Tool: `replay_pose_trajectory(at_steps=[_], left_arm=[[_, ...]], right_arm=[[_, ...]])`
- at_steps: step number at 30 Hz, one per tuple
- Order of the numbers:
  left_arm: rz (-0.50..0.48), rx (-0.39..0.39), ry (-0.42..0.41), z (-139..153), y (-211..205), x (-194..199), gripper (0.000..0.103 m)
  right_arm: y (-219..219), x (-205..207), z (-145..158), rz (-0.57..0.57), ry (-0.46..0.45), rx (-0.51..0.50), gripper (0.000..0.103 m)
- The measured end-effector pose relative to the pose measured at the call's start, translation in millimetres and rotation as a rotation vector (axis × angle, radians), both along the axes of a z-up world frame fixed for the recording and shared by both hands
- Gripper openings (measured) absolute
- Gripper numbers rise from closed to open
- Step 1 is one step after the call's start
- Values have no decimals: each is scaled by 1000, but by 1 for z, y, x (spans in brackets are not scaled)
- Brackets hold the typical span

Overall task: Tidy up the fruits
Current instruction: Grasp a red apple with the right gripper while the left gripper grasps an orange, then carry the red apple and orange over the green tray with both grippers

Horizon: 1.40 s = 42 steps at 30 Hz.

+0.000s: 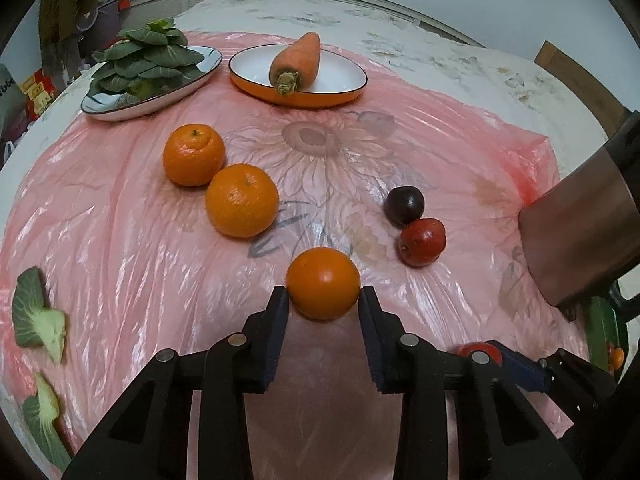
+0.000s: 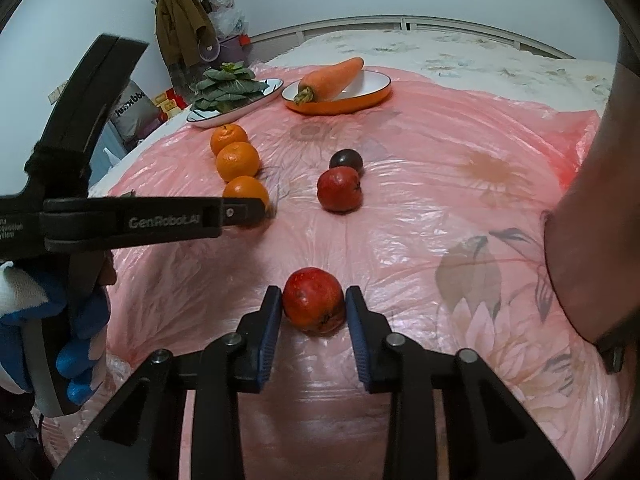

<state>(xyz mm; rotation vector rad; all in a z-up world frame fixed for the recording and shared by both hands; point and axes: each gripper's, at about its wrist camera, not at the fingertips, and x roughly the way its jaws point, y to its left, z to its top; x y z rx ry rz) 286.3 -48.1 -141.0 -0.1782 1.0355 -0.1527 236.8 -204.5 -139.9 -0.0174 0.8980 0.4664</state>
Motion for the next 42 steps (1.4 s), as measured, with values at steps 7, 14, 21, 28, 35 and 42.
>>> replay_pose_trajectory(at_steps=[7,14,21,28,35,42], left_arm=[[4,-23,-23,16,8,-24,31],[-6,-35,-46,37,12,-57,31],[-46,-38,-71,58,2,-103,31],[-97,-39,-97,79,-16,-150,31],[-159,-38,-112,95,-45,-187,31],[-233,-28,-130,109,-89,-205,31]], right_arm=[[-4,-16,11,-10,-4,-7,29],[-16,-48,26,-47,-6,7,29],[-30,-91,46,-81,-20,-2,29],[-51,-141,68,-134,-44,-5,29],[-82,-185,85,-196,-79,-5,29],[-130,-216,92,-285,-103,8,29]])
